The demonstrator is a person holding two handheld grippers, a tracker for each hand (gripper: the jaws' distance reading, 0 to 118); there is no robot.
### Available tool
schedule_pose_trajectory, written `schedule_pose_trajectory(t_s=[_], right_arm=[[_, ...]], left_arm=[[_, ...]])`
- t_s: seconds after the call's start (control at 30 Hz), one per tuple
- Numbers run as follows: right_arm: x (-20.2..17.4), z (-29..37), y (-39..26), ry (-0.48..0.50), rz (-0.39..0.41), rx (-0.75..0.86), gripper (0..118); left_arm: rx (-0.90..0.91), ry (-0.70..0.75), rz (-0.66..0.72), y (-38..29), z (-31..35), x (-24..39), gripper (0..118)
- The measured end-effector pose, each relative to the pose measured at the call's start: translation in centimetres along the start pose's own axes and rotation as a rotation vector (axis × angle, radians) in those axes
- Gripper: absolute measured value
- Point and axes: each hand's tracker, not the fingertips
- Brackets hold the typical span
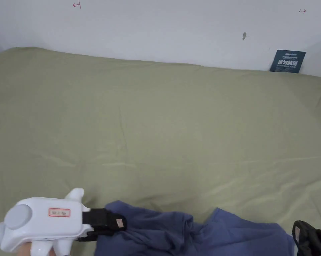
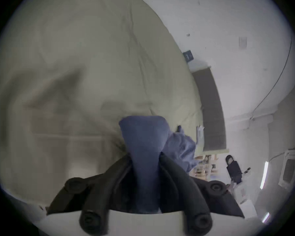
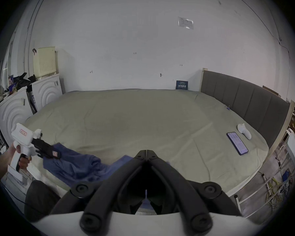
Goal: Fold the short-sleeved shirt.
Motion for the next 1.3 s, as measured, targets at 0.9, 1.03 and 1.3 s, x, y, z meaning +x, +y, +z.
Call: schedule_pose_trajectory(t_s=[0.9,1.03,1.3], right_arm=[[1.7,1.6,1.1,0.028,-0.053,0.095,0],[3.0,1.9,0.8,-0.014,-0.058,0.086,0],[4.3,1.9,0.3,-0.045,-0.084,0.068,0]], left_arm=[[0.014,0.645,-0.515,-4.9,-2.9,19.0,15],[-0.045,0.536,-0.558,-7.0,-8.9,19.1,108],[0.063,0.296,-0.408,-6.0,-4.2,17.8,70]])
